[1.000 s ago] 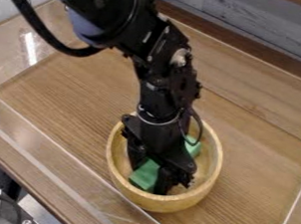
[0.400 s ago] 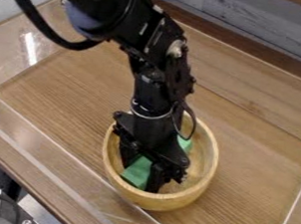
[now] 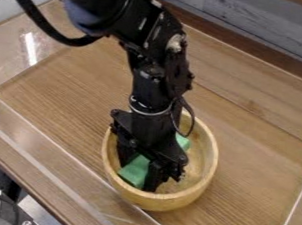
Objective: Remove the green block from inside the brown bowl and put it on the table
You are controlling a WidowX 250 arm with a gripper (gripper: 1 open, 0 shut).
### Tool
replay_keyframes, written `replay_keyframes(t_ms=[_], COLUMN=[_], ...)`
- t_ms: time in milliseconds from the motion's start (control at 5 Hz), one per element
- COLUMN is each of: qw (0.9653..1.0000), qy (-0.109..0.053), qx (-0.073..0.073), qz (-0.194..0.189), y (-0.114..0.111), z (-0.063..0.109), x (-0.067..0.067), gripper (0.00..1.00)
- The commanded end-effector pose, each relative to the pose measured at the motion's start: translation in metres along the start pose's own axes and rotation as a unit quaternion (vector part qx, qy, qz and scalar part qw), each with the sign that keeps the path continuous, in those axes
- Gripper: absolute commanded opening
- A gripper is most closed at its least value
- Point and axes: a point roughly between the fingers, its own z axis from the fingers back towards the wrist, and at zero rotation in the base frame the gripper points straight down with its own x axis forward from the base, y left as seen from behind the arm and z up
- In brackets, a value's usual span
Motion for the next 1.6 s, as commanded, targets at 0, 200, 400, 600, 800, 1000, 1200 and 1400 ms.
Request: replay_keyframes(t_ms=[0,200,400,600,800,1000,1200,1400], qw=[0.9995,0.9995,0.9996,0.9997,0.9997,0.9997,0.9997,0.9996], qy=[-0.032,-0.03,-0.027,-0.024,-0.021,-0.019,-0.018,-0.017], qx=[-0.002,-0.003,-0.006,-0.008,-0.011,-0.013,-0.016,-0.019], qz=[0.004,0.005,0.005,0.006,0.006,0.007,0.007,0.009], y=[0.003,0.004,0.004,0.005,0.006,0.007,0.009,0.01], z=[0.016,0.018,0.02,0.023,0.027,0.031,0.034,0.037], x=[0.011,0.01,0.009,0.008,0.006,0.005,0.004,0.003], gripper=[0.0,0.0,0.0,0.0,0.0,0.0,0.0,0.0])
